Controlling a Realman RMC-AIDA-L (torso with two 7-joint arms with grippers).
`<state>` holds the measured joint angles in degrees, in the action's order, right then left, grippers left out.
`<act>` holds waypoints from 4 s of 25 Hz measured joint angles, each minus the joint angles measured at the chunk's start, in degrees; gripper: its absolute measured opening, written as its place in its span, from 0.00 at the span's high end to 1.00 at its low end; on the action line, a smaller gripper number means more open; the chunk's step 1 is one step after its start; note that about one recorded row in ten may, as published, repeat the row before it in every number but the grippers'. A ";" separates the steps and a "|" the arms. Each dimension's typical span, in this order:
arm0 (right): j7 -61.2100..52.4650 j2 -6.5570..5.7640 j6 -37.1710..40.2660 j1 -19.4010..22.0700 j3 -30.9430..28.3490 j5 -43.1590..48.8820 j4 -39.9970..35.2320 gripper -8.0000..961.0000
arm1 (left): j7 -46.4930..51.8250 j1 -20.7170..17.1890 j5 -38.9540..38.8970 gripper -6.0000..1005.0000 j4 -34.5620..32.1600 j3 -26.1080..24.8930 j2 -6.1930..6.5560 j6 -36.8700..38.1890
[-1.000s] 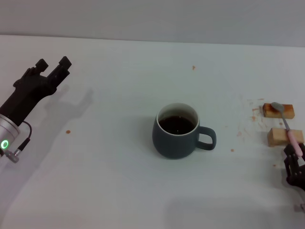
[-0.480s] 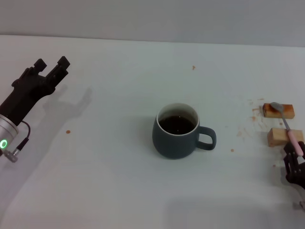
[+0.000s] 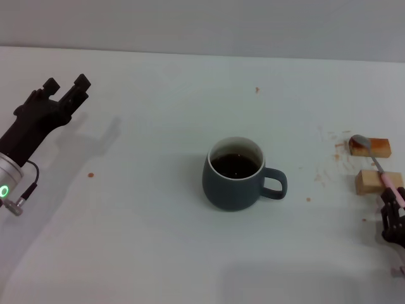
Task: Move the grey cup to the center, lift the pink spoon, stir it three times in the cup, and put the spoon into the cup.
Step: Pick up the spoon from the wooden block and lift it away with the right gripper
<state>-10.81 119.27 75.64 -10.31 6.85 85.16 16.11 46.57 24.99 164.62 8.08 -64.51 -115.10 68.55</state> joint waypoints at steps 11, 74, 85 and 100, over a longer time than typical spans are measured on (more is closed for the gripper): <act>0.00 0.00 -0.05 0.11 0.01 0.00 -0.12 0.86 | 0.00 -0.03 0.00 0.17 0.00 0.00 -0.29 0.00; 0.00 -0.09 12.11 -0.09 1.33 0.62 1.56 0.85 | 0.10 -0.51 0.03 0.17 0.00 0.00 -0.38 0.00; 0.01 -0.09 12.28 -0.93 1.24 0.62 1.56 0.86 | 0.10 -0.56 0.00 0.17 0.00 0.00 -0.47 0.09; -2.80 -0.05 12.78 -3.18 1.29 0.62 1.73 0.86 | -0.06 -0.39 0.06 0.17 0.00 0.00 -0.72 0.02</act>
<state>-13.62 119.21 88.42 -13.49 8.14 85.78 17.83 46.51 24.60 164.68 8.09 -64.51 -115.82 68.57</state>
